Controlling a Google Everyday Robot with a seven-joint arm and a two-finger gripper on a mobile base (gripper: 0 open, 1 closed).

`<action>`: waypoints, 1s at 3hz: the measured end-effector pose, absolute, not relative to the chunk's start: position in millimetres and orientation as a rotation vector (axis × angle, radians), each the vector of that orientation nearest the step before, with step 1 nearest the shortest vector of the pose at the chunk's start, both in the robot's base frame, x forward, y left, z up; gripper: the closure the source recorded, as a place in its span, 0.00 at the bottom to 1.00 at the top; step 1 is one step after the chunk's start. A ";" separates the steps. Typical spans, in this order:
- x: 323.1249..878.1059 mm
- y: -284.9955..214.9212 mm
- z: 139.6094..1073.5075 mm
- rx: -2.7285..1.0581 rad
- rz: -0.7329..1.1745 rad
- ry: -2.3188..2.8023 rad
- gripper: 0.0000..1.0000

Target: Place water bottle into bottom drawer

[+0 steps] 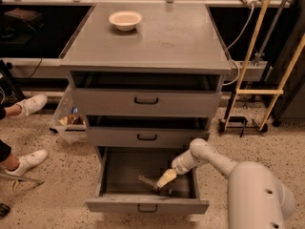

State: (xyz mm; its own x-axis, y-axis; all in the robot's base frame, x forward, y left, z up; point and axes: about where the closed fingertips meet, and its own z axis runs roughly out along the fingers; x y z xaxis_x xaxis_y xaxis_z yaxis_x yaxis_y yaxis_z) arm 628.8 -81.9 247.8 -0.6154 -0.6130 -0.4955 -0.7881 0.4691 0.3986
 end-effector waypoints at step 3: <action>674.7 -114.3 358.1 -1.214 0.334 2.388 0.00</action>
Offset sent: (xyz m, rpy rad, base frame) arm -0.0343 0.0457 0.2973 -0.5467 -0.2860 -0.2395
